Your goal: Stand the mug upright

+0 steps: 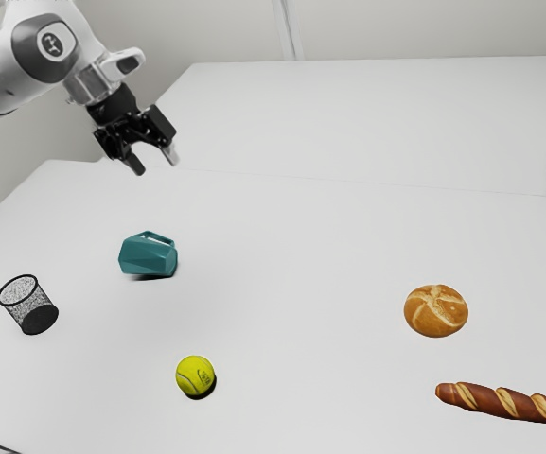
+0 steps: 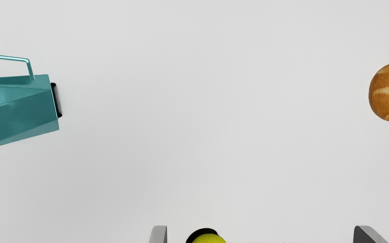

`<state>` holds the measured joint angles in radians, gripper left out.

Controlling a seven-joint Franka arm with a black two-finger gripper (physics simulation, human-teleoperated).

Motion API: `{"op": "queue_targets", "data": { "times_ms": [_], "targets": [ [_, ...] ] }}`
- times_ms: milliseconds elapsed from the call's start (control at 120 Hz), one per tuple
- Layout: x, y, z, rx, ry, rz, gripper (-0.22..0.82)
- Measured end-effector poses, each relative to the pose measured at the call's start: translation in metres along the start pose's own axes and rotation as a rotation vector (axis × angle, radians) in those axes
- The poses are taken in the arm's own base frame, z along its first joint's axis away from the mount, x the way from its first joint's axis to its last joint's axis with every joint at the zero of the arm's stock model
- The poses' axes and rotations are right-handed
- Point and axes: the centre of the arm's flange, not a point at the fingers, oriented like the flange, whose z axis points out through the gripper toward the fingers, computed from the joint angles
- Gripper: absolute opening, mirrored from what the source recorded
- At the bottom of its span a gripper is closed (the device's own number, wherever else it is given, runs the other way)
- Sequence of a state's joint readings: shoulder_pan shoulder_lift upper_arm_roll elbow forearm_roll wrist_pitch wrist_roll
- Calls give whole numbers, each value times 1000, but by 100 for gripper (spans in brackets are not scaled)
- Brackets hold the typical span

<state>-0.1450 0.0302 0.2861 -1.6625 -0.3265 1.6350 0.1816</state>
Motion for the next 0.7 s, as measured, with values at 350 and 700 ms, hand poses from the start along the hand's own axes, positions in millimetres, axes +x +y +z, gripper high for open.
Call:
{"op": "queue_targets", "data": {
  "times_ms": [350, 700],
  "targets": [
    [-14, -125, -20, -103, 54, -126, 60],
    [-1, -221, 20, -227, 61, -179, 60]
  ]
}}
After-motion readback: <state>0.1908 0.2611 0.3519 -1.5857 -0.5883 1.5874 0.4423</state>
